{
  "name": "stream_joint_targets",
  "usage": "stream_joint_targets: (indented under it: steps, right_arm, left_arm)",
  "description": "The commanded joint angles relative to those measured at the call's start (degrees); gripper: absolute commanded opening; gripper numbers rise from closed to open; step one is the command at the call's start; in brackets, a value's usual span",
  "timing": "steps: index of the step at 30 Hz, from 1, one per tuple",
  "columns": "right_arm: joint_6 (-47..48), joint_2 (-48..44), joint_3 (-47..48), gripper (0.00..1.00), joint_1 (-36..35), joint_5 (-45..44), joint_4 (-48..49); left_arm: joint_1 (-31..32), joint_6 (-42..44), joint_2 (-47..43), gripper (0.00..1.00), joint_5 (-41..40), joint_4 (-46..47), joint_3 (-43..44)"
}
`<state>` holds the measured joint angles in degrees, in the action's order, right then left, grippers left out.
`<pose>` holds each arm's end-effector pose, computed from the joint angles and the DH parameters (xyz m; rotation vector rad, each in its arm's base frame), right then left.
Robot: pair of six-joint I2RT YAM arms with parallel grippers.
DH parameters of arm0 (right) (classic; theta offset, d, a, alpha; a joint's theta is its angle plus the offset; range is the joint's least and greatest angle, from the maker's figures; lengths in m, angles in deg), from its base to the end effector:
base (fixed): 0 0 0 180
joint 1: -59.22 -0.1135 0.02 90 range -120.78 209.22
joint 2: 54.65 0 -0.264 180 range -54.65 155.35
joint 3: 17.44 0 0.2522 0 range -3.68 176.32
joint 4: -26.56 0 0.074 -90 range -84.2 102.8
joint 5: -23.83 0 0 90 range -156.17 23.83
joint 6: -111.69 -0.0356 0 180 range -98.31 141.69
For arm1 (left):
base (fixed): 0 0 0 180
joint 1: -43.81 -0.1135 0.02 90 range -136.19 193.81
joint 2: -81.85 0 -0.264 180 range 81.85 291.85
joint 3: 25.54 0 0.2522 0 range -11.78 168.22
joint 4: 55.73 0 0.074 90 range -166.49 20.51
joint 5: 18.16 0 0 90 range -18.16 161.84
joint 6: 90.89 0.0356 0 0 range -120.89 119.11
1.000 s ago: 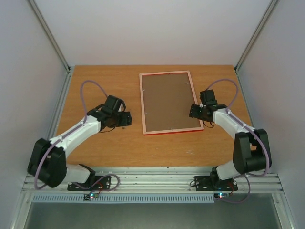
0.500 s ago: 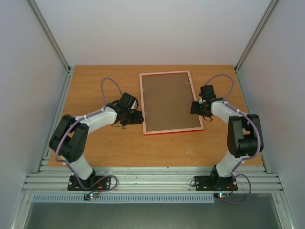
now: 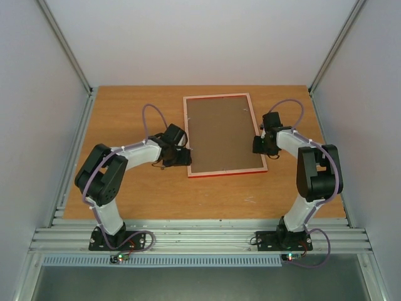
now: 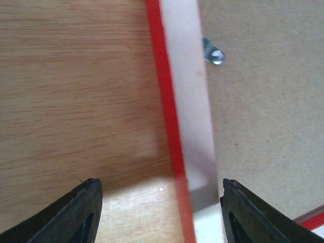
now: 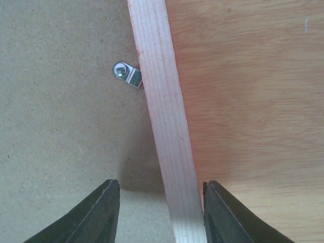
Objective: Take the photo out of the frame
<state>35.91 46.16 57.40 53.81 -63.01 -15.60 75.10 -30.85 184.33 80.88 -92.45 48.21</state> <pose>0.3354 0.0337 0.1607 -0.4844 2.7138 0.0349 0.2907 -0.1832 0.1507 0.0809 2.8086 -0.5025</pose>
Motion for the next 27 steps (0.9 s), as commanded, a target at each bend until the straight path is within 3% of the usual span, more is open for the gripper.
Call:
stream_joint_targets:
  steps: [1, 5, 16, 27]
  right_arm:
    - [0.4, -0.4, 0.4, 0.46, 0.2, 3.3, -2.4]
    - [-0.3, -1.6, -1.7, 0.39, 0.2, 6.1, -2.8]
    - [-3.8, -12.5, -10.6, 0.37, -3.1, 10.6, -5.6]
    - [-10.7, -21.7, -17.8, 0.36, -16.9, 7.6, -8.0]
  left_arm:
    - [1.5, 0.1, 0.6, 0.64, 0.6, 1.9, 1.5]
    - [2.3, -0.2, 0.1, 0.57, 1.5, 2.3, 0.8]
    - [4.5, -2.3, -8.8, 0.53, 2.2, 2.1, -5.8]
    - [7.9, -7.0, -22.3, 0.53, 2.2, 2.0, -18.0]
